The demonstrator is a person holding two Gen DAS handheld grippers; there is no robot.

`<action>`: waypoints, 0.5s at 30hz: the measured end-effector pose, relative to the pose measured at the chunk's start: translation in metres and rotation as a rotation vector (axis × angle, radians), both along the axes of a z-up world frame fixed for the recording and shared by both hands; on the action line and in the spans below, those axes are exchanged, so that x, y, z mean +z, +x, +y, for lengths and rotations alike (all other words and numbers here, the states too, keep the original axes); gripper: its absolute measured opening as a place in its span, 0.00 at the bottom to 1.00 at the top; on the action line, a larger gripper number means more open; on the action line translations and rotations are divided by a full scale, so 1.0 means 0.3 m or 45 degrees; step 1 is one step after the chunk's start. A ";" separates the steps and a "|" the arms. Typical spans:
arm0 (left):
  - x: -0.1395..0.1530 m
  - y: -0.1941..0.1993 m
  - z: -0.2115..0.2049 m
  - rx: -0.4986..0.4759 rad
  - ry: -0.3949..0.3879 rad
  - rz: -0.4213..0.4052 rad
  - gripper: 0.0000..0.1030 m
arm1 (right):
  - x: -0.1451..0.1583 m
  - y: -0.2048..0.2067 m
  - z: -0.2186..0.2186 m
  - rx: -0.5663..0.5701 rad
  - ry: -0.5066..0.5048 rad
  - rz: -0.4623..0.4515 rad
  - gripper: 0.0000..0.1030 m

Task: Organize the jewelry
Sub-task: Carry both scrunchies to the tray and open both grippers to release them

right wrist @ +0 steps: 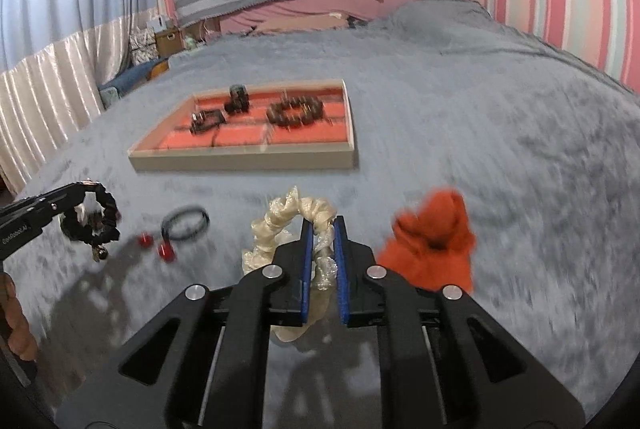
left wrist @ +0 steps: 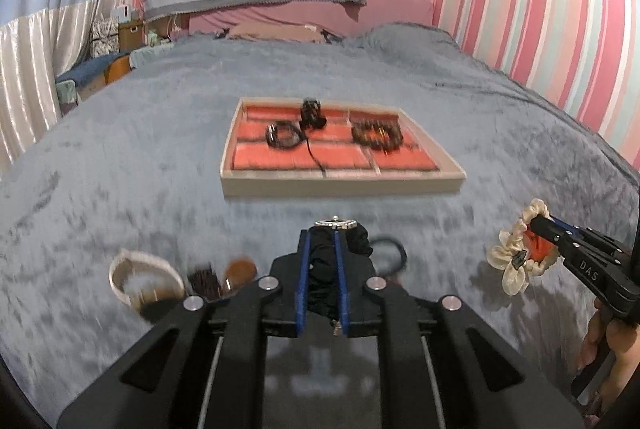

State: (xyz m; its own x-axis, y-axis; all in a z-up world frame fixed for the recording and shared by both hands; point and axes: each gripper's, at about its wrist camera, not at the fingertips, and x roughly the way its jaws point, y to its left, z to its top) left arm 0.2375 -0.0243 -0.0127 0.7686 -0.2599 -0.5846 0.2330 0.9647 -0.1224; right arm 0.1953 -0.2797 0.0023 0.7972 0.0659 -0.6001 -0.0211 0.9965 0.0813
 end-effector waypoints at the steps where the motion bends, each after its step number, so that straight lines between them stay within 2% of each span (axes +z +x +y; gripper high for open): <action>1: 0.014 0.022 0.003 0.005 -0.001 -0.010 0.12 | 0.013 0.022 0.003 0.004 0.002 -0.009 0.11; 8: 0.072 0.228 -0.006 0.052 0.003 -0.036 0.12 | 0.088 0.236 0.025 0.020 0.018 -0.059 0.11; 15: 0.047 0.443 -0.027 0.070 0.031 0.004 0.12 | 0.089 0.467 0.032 -0.002 0.042 -0.044 0.11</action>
State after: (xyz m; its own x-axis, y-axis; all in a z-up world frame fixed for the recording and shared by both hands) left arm 0.3703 -0.0325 0.0012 0.7793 -0.2031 -0.5928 0.1793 0.9787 -0.0996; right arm 0.3353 -0.2699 0.0290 0.8175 0.0839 -0.5698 -0.0229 0.9933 0.1133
